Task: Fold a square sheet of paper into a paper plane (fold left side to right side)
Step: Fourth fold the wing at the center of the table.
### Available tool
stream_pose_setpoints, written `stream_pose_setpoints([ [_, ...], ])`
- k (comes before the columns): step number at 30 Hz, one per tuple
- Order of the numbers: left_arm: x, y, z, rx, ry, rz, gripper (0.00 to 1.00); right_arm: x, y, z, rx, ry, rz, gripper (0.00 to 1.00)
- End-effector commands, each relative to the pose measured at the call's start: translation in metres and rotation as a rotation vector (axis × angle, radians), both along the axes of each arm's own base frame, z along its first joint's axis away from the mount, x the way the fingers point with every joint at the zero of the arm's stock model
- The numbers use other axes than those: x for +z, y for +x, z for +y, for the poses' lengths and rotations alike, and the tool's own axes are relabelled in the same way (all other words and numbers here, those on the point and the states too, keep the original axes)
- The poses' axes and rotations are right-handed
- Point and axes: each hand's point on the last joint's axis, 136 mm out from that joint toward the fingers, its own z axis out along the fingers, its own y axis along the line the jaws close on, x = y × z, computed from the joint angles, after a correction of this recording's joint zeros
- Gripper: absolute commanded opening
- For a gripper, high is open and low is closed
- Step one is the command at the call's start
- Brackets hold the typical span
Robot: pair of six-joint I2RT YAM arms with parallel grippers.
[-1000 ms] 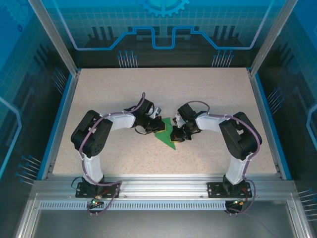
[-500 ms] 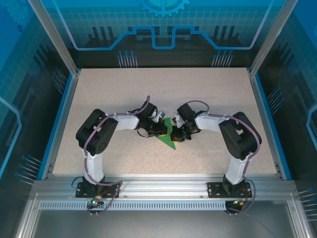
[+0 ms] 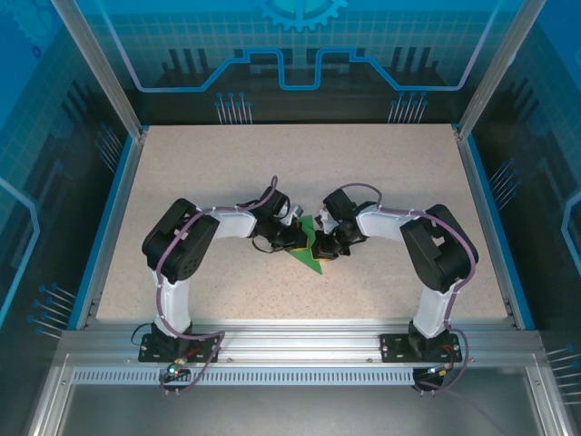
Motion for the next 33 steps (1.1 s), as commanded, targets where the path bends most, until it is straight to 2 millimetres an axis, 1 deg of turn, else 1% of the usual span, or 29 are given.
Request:
stream_pose_setpoints([
  [1, -0.017, 0.006, 0.013, 0.022, 0.103, -0.025, 0.00, -0.042, -0.030, -0.040, 0.012, -0.235, 0.099, 0.00],
  [17, -0.008, 0.043, 0.027, 0.092, 0.117, -0.088, 0.00, -0.047, -0.037, -0.047, 0.019, -0.263, 0.114, 0.00],
  [24, -0.013, 0.057, 0.040, 0.121, 0.142, -0.095, 0.00, -0.047, -0.039, -0.047, 0.020, -0.262, 0.116, 0.00],
  [33, -0.014, 0.075, 0.060, 0.151, 0.166, -0.109, 0.00, -0.047, -0.042, -0.049, 0.020, -0.263, 0.120, 0.00],
])
